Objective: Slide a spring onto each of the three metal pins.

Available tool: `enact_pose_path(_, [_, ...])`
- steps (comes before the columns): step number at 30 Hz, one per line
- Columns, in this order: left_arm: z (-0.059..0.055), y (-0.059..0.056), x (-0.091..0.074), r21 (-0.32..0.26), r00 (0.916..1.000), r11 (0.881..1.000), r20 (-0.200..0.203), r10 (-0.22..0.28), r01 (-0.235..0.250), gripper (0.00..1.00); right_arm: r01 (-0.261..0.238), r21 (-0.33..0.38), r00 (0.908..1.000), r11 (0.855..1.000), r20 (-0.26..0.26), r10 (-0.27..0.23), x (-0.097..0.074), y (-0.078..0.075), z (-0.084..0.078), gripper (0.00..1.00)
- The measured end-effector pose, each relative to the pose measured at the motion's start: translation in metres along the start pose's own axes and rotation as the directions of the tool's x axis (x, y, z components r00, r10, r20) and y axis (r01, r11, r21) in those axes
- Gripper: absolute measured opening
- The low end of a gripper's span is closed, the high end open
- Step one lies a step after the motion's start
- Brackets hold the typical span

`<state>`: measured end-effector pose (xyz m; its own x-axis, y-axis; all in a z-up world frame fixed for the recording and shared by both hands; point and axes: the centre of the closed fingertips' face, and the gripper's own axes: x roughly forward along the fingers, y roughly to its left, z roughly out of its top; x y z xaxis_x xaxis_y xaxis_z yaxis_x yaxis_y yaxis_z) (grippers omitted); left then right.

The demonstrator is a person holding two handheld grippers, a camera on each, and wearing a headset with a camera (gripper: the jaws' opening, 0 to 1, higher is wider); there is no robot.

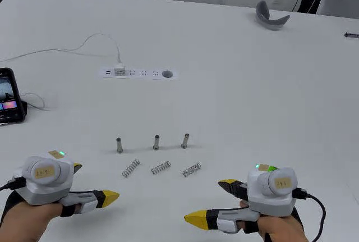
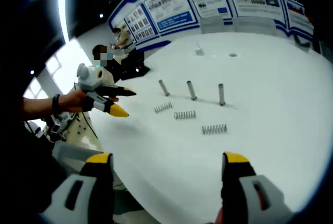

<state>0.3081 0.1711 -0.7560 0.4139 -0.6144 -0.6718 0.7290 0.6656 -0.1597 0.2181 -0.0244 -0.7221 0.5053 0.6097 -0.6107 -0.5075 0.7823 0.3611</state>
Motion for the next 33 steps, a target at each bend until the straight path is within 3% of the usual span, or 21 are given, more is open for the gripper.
enact_pose_path(15, [-0.001,-0.015,0.024,0.016,0.9982,0.998,-0.026,-0.054,0.054,0.72,0.005,0.004,1.0000,1.000,-0.002,-0.005,-0.004,-0.003,-0.005,0.87])
enact_pose_path(33, [0.004,-0.010,0.047,0.022,0.9983,0.999,-0.039,-0.043,0.044,0.51,0.000,0.015,1.0000,1.000,-0.002,0.000,-0.002,-0.001,-0.006,0.87])
